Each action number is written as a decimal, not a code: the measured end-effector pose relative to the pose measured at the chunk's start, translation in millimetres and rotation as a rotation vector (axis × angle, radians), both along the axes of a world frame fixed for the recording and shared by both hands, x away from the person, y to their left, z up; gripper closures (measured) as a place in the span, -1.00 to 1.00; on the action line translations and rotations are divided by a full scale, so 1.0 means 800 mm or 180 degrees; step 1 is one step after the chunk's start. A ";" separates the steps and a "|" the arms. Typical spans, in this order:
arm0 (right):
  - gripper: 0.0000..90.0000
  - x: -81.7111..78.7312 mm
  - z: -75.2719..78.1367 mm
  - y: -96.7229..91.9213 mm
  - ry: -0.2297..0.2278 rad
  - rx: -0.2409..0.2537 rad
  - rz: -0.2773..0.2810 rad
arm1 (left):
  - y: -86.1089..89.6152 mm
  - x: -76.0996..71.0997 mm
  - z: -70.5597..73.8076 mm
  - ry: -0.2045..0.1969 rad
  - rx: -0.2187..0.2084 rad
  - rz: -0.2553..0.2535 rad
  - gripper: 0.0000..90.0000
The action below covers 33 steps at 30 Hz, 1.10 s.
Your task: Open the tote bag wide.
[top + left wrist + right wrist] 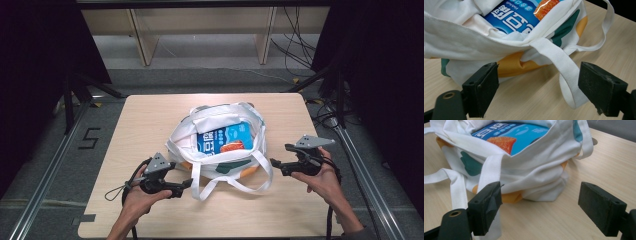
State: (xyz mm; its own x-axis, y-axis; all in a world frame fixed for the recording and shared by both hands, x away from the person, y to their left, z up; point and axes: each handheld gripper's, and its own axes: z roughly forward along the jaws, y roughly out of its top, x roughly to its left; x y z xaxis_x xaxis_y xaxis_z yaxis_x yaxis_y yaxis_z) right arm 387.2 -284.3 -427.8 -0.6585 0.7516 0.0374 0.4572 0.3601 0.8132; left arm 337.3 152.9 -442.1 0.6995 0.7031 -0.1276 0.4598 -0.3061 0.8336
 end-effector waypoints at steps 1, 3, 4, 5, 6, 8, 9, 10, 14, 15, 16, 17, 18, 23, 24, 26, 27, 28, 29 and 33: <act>-0.56 -0.002 -0.001 -0.001 0.0011 -0.0017 0.0028 | 0.001 -0.001 -0.001 0.0007 -0.0011 0.0020 -0.63; -0.56 -0.004 -0.003 -0.002 -0.0032 -0.0036 0.0051 | 0.003 -0.005 -0.004 -0.0015 -0.0004 0.0053 -0.60; -0.55 -0.007 -0.004 0.000 0.0029 -0.0021 0.0024 | 0.004 -0.005 -0.006 -0.0016 -0.0013 0.0036 -0.60; -0.55 -0.009 -0.005 0.000 0.0077 -0.0021 0.0021 | 0.005 -0.007 -0.008 -0.0006 -0.0029 0.0057 -0.60; -0.55 -0.010 -0.007 0.000 0.0005 -0.0011 0.0036 | 0.008 -0.008 -0.009 0.0010 0.0007 0.0033 -0.61; -0.55 -0.012 -0.009 -0.001 0.0016 -0.0027 0.0022 | 0.008 -0.011 -0.012 -0.0013 -0.0023 0.0072 -0.61; -0.55 -0.014 -0.009 -0.003 0.0037 -0.0025 0.0043 | 0.009 -0.012 -0.013 -0.0017 -0.0010 0.0087 -0.62; -0.55 -0.017 -0.010 -0.003 0.0118 0.0016 0.0003 | 0.009 -0.013 -0.014 -0.0031 0.0002 0.0080 -0.62; -0.56 -0.021 -0.016 -0.008 0.0080 0.0001 -0.0003 | 0.010 -0.019 -0.018 -0.0040 -0.0011 0.0085 -0.61; -0.57 -0.023 -0.018 -0.009 0.0116 0.0015 -0.0030 | 0.010 -0.021 -0.020 -0.0046 -0.0008 0.0078 -0.62; -0.57 -0.024 -0.020 -0.011 0.0115 0.0020 -0.0007 | 0.010 -0.022 -0.021 -0.0052 -0.0015 0.0071 -0.62; -0.57 -0.026 -0.021 -0.011 0.0110 0.0014 -0.0035 | 0.010 -0.024 -0.022 -0.0039 0.0007 0.0072 -0.62; -0.57 -0.025 -0.023 -0.015 0.0068 -0.0026 -0.0002 | 0.011 -0.025 -0.023 -0.0044 0.0026 0.0069 -0.62; -0.57 -0.034 -0.033 -0.021 0.0183 -0.0032 -0.0052 | 0.007 -0.029 -0.029 -0.0011 0.0077 0.0033 -0.63; -0.57 -0.033 -0.035 -0.023 0.0133 -0.0043 -0.0051 | 0.006 -0.031 -0.031 -0.0023 0.0099 0.0033 -0.63; -0.57 -0.037 -0.038 -0.026 0.0148 -0.0037 -0.0055 | 0.005 -0.033 -0.033 -0.0016 0.0084 0.0015 -0.63; -0.57 -0.040 -0.039 -0.026 0.0198 -0.0001 -0.0088 | 0.005 -0.034 -0.034 -0.0024 0.0111 0.0004 -0.63; -0.57 -0.042 -0.039 -0.028 0.0230 -0.0019 -0.0088 | 0.004 -0.036 -0.036 0.0007 0.0090 0.0031 -0.64; -0.57 -0.042 -0.043 -0.031 0.0156 -0.0024 -0.0025 | 0.003 -0.037 -0.037 0.0008 0.0084 0.0030 -0.64; -0.57 -0.052 -0.045 -0.031 0.0199 0.0005 -0.0074 | 0.002 -0.041 -0.042 0.0024 0.0095 0.0022 -0.64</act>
